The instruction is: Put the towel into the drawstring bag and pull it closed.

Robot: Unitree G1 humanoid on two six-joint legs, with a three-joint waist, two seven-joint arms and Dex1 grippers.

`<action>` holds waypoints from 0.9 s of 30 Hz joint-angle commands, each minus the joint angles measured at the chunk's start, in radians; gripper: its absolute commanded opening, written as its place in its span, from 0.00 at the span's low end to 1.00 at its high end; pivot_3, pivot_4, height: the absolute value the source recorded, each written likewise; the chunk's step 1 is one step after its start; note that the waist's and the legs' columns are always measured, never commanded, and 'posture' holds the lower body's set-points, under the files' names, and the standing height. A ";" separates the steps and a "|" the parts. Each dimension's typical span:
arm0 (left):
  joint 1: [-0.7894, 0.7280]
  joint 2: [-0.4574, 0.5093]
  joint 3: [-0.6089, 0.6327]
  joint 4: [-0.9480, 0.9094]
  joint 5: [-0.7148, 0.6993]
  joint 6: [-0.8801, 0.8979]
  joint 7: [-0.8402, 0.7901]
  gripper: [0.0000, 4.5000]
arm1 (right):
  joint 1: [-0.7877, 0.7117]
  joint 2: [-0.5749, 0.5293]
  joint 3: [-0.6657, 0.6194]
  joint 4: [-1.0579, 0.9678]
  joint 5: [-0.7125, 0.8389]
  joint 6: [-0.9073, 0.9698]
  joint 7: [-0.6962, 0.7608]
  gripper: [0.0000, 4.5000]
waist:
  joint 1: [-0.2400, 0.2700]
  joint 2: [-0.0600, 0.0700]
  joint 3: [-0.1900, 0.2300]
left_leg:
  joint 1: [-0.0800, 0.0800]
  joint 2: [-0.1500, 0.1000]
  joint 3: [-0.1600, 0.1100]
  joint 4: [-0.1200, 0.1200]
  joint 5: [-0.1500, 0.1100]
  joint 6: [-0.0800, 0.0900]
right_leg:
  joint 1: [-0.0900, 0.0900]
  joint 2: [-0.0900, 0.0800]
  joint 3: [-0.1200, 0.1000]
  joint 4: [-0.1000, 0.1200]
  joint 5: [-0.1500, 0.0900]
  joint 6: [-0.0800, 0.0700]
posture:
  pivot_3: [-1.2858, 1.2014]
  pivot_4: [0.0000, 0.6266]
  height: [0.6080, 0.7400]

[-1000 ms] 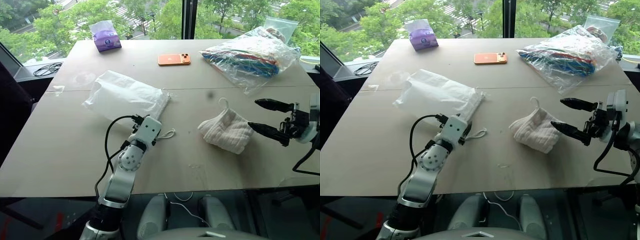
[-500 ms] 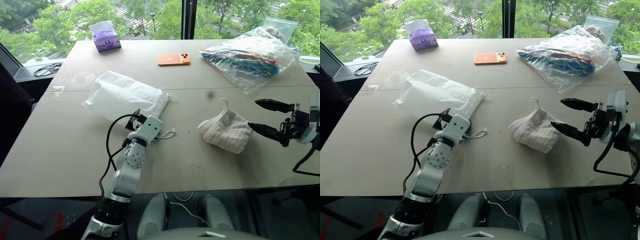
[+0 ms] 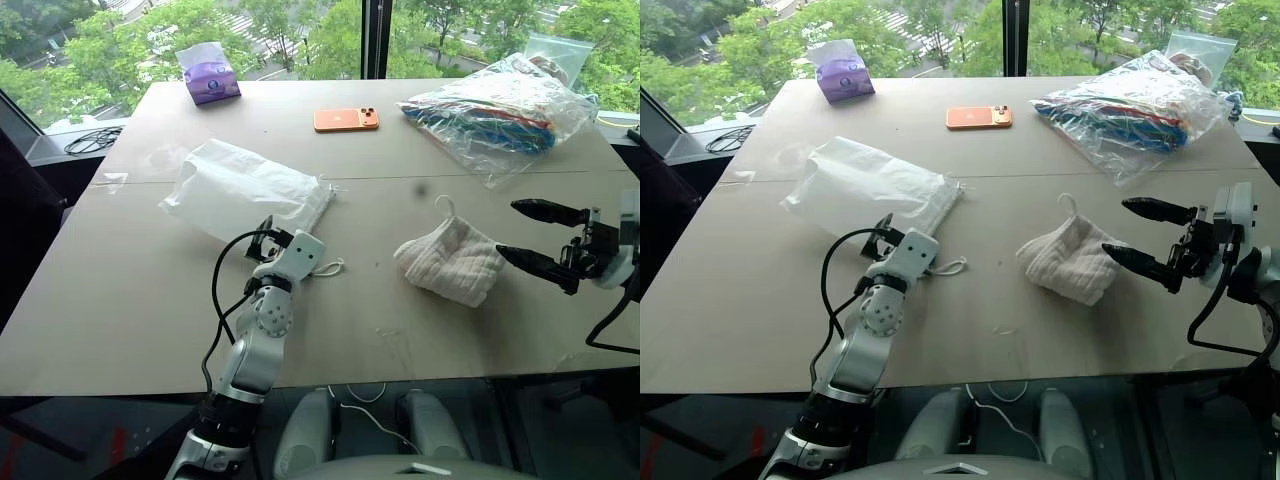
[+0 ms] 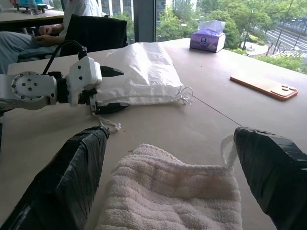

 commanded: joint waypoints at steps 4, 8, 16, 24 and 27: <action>0.009 -0.002 0.061 0.027 -0.020 0.047 -0.001 0.80 | -0.004 -0.002 -0.044 -0.023 0.013 -0.021 -0.007 1.00 | -0.002 0.000 0.000 | 0.000 0.000 0.000 0.000 0.000 0.000 | 0.000 0.000 0.000 0.000 0.000 0.000 | 0.52 0.24 1.00; 0.005 0.003 0.072 0.033 -0.022 0.051 0.003 0.44 | -0.002 0.000 -0.046 -0.024 0.016 -0.021 -0.010 1.00 | -0.003 0.001 0.000 | 0.000 0.000 0.000 0.000 0.000 0.000 | 0.000 0.000 0.000 0.000 0.000 0.000 | 0.52 0.24 1.00; 0.009 0.008 0.093 0.037 0.003 0.060 0.035 0.01 | -0.005 0.000 -0.044 -0.019 0.017 -0.024 -0.011 1.00 | 0.000 0.006 -0.005 | 0.003 0.000 0.000 0.001 0.000 0.000 | 0.003 0.000 0.000 0.000 0.000 0.000 | 0.52 0.24 1.00; 0.035 0.045 0.112 0.036 -0.049 0.005 0.007 0.01 | -0.021 0.005 -0.031 -0.005 0.010 -0.034 -0.009 1.00 | -0.004 0.007 -0.005 | 0.003 0.001 0.000 0.001 0.000 0.000 | 0.003 0.002 0.000 0.001 0.000 0.000 | 0.52 0.24 1.00; 0.062 0.046 0.130 0.023 -0.119 -0.002 -0.054 0.01 | -0.024 0.007 -0.028 -0.003 0.009 -0.036 -0.009 1.00 | -0.011 0.007 -0.005 | 0.003 0.001 0.000 0.000 0.000 0.000 | 0.003 0.001 0.000 0.001 0.000 0.000 | 0.52 0.24 1.00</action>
